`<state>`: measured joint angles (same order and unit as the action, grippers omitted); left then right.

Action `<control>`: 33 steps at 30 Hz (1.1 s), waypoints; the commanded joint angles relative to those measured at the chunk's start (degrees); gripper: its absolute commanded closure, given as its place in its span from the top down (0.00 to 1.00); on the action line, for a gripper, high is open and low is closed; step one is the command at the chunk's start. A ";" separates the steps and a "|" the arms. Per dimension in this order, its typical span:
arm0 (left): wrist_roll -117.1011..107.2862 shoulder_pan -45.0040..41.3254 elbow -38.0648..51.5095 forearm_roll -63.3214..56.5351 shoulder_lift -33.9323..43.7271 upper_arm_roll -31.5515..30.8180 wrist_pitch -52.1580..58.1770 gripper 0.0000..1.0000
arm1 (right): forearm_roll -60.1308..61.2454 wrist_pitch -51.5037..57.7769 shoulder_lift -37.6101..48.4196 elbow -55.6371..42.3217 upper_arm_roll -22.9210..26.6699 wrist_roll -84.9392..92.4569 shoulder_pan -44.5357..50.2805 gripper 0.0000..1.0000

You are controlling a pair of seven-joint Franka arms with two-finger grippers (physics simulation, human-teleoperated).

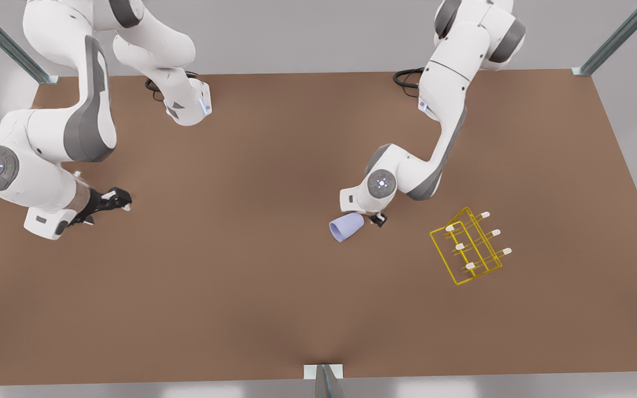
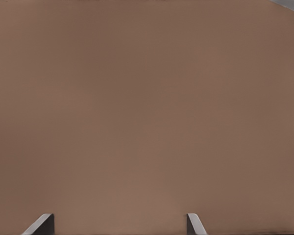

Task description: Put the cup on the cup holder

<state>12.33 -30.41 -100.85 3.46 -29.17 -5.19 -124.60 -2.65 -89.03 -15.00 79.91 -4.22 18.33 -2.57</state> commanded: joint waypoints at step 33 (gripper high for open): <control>29.33 -2.37 -1.19 0.23 -8.88 -0.08 -14.97 1.00 | -2.27 0.61 -3.29 -5.03 -0.44 -34.06 0.29 1.00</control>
<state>37.49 -32.80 -102.06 3.77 -37.88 -5.24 -137.73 -6.45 -88.37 -18.30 74.91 -4.65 -9.83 -2.21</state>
